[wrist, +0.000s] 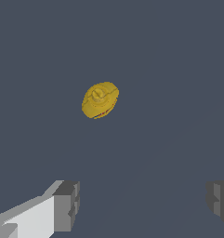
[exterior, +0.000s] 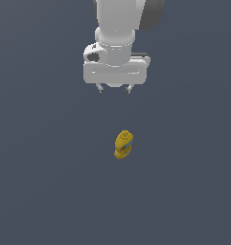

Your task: Pick up the object and move it to a goal position.

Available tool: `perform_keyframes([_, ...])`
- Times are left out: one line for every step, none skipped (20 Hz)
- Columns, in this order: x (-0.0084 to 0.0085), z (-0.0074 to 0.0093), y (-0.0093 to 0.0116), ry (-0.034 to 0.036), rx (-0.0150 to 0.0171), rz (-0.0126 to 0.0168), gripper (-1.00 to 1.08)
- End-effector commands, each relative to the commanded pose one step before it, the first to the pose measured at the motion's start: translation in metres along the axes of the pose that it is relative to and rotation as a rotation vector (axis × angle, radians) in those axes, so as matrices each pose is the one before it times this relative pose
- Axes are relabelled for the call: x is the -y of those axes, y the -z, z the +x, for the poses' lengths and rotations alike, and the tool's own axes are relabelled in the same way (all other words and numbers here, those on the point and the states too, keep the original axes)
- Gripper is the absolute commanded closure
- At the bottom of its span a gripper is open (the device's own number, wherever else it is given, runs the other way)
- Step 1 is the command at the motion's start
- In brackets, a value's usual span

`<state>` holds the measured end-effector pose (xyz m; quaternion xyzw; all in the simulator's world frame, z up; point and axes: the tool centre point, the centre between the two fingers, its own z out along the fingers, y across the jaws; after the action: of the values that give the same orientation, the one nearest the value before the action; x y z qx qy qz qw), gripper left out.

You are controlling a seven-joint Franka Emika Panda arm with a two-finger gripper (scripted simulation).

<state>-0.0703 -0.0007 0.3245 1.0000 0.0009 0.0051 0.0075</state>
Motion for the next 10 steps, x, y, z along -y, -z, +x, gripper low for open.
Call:
perform_keyframes([-0.00001, 0.0, 0.0, 0.0, 0.0, 0.0, -0.92])
perform_keyframes([-0.00004, -0.00002, 0.0, 0.0, 0.0, 0.0, -0.92])
perform_keyframes([0.00018, 0.00021, -0.00046, 0.00146, 0.00083, 0.00156, -0.92])
perform_keyframes([0.00015, 0.00021, -0.00054, 0.0018, 0.00098, 0.00185, -0.92])
perform_keyframes([0.0002, 0.00027, -0.00072, 0.00266, 0.00134, 0.00253, -0.92])
perform_keyframes([0.00021, 0.00027, -0.0008, 0.00346, 0.00154, 0.00293, -0.92])
perform_keyframes([0.0002, 0.00023, -0.00083, 0.00444, 0.00167, 0.00323, -0.92])
perform_keyframes([0.00014, 0.00011, -0.00065, 0.00473, 0.00144, 0.00282, -0.92])
perform_keyframes([0.00006, -0.00002, -0.00037, 0.0041, 0.00097, 0.00193, -0.92])
perform_keyframes([0.00004, -0.0001, -0.00017, 0.00339, 0.00061, 0.00122, -0.92])
